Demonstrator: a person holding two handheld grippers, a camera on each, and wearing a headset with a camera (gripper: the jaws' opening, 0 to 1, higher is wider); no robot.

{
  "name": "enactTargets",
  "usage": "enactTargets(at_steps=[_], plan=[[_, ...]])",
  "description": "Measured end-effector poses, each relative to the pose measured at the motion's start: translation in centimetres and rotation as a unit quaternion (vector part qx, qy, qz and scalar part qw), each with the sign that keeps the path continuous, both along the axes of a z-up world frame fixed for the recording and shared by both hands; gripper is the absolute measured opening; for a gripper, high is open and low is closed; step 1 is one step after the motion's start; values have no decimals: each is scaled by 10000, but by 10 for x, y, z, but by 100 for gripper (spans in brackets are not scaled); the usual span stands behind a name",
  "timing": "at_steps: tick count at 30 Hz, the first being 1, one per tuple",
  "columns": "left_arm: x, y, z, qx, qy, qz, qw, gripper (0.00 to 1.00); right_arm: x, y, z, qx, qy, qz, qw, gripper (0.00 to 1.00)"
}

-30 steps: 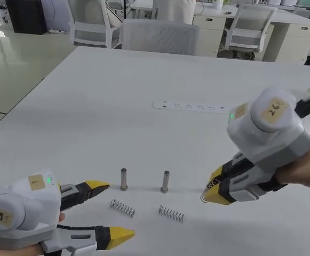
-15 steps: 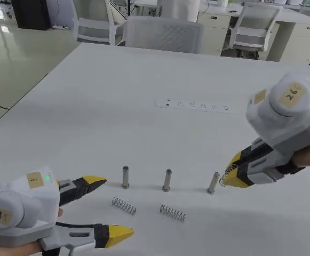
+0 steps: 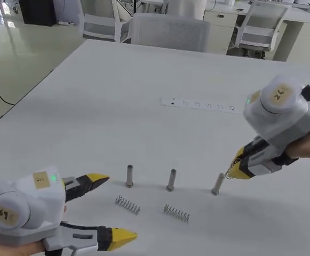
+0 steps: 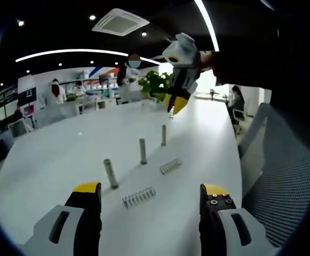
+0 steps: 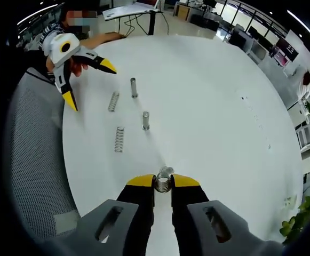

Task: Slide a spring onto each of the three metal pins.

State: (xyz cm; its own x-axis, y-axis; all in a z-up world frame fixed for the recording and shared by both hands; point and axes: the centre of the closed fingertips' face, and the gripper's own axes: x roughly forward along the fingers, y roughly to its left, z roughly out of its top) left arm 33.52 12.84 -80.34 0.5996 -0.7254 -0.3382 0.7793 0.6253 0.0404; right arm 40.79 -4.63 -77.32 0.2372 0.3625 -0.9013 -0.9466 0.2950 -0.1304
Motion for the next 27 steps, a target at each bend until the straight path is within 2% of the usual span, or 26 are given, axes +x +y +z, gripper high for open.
enactTargets(at_steps=[10, 19, 27], plan=[[0, -1, 0, -14, 5, 12, 10000, 70, 10, 2, -11, -63, 51, 11, 10000, 9], [0, -2, 0, -19, 2, 17, 10000, 69, 12, 1, -15, -39, 145, -12, 9999, 9], [-1, -3, -1, 1, 7, -2, 10000, 68, 18, 1, -25, -73, 220, -37, 9997, 9]])
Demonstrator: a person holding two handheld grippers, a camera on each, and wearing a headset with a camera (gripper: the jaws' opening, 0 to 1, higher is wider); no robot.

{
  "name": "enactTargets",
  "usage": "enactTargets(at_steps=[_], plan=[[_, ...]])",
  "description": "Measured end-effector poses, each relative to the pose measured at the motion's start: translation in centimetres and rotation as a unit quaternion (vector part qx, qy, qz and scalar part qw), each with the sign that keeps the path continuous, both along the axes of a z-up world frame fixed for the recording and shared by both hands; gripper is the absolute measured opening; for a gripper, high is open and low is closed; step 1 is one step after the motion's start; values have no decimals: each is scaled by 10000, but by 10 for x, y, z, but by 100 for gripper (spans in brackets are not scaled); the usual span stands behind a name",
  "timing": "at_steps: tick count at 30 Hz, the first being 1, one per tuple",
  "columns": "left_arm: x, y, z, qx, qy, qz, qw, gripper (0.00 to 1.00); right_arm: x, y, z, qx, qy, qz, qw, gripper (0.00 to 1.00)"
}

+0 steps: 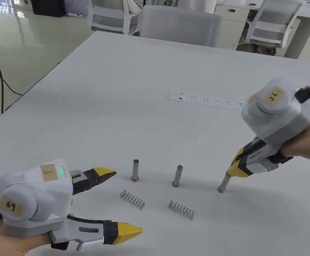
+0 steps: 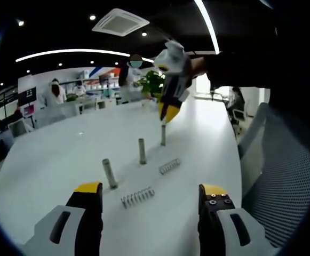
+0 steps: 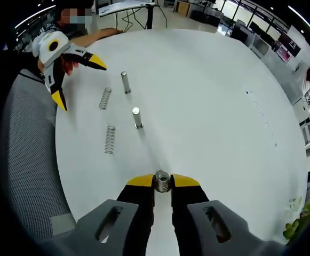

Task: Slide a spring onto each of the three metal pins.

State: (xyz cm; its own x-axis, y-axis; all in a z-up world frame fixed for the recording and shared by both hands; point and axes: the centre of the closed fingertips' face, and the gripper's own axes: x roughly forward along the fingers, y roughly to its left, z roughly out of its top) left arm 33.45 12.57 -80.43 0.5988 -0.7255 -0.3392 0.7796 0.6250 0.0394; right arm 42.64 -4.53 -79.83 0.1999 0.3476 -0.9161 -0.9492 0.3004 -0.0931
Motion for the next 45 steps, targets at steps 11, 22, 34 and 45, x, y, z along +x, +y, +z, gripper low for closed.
enactTargets(at_steps=[11, 22, 34, 45], plan=[[-1, -1, 0, 12, 4, -22, 10000, 67, -1, 3, -14, -125, 156, 1, 9998, 9], [0, -1, 1, -7, -3, -20, 10000, 67, -3, 4, -31, -197, 342, -79, 9992, 9], [-1, -1, 0, 22, 18, -34, 10000, 66, -4, 3, -44, -218, 416, -131, 9988, 9], [-2, 0, 0, 33, 22, -8, 10000, 66, -6, 1, -53, -246, 451, -137, 9986, 9]])
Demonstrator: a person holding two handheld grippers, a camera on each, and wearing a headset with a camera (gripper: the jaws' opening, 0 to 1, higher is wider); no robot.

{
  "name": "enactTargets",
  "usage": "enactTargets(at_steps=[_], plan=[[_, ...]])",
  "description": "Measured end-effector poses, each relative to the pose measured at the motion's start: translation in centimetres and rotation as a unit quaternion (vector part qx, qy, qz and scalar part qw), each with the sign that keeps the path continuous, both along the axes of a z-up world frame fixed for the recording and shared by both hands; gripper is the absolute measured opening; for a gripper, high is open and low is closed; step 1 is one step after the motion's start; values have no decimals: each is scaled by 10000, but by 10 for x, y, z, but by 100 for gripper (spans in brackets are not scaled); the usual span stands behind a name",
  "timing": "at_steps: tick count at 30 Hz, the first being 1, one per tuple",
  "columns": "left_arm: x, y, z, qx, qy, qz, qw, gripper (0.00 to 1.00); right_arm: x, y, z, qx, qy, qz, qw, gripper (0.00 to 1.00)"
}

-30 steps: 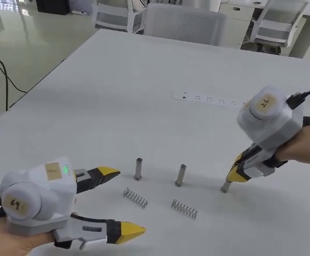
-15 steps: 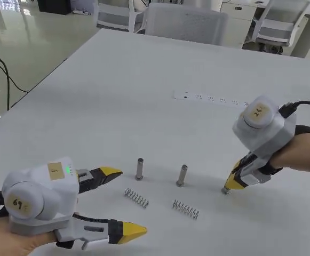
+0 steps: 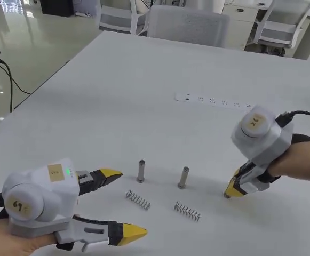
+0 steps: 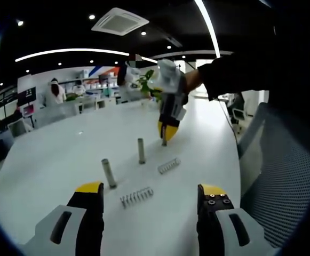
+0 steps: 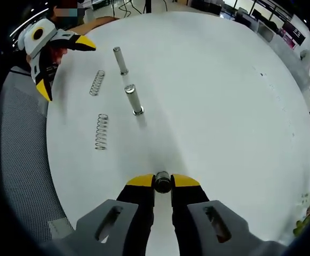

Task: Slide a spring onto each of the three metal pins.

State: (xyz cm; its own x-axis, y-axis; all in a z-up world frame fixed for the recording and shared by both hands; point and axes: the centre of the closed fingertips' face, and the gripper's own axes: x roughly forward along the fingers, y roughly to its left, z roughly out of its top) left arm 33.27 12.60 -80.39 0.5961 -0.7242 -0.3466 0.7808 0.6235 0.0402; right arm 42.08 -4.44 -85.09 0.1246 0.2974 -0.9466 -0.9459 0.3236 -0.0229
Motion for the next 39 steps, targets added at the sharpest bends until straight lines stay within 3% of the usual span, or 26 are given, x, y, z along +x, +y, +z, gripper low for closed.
enactTargets(at_steps=[11, 17, 31, 39], plan=[[0, 0, 2, 1, -20, -8, 10000, 66, 1, -1, 2, 70, -76, -1, 9999, 16], [-1, -2, 2, 4, -15, -23, 10000, 66, 2, 0, 11, 142, -226, 44, 9996, 23], [-1, -3, 5, 6, -57, -35, 10000, 66, -4, 29, 38, 390, -478, 335, 9975, 25], [-2, -5, 6, 24, -78, -67, 9999, 66, -13, 43, 42, 462, -519, 511, 9963, 25]])
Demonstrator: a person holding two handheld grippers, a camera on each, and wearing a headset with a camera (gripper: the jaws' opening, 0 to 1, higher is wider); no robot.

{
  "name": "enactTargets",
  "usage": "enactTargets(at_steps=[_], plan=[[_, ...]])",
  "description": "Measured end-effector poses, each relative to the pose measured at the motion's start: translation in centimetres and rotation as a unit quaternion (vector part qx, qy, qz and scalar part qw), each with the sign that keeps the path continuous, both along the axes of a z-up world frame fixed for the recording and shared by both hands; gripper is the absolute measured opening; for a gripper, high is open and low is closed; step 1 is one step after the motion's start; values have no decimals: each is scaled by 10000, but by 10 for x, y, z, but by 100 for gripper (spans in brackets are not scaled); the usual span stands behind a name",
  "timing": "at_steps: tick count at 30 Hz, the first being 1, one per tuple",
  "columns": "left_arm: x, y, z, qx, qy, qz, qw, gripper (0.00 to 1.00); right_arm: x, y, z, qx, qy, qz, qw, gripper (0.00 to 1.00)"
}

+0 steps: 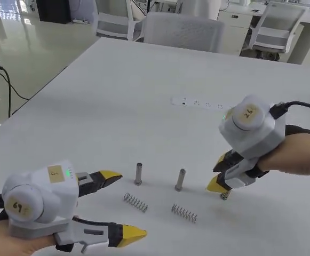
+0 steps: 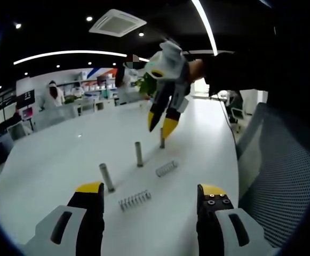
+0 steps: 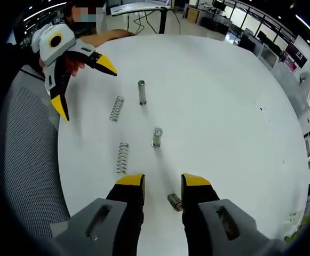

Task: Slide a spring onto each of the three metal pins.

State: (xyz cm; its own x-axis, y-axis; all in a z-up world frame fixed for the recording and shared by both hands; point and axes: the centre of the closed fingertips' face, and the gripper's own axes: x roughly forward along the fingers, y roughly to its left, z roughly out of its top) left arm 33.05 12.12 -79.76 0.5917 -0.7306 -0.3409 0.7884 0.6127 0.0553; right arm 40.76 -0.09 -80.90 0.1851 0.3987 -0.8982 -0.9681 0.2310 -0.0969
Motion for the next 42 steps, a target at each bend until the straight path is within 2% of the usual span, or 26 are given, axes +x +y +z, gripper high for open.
enactTargets(at_steps=[8, 20, 27, 42], plan=[[-1, -2, 2, 4, -21, -34, 10000, 65, -18, 14, -8, -14, 111, 214, 9997, 25], [-1, -5, 2, 9, -38, -72, 10000, 64, -40, 24, -25, -107, 318, 393, 9987, 23], [-2, -7, 2, 4, -33, -103, 9999, 63, -49, 24, -36, -186, 466, 409, 9979, 21], [-3, -8, 2, -20, -16, -140, 9999, 61, -56, 24, -51, -326, 589, 371, 9970, 17]])
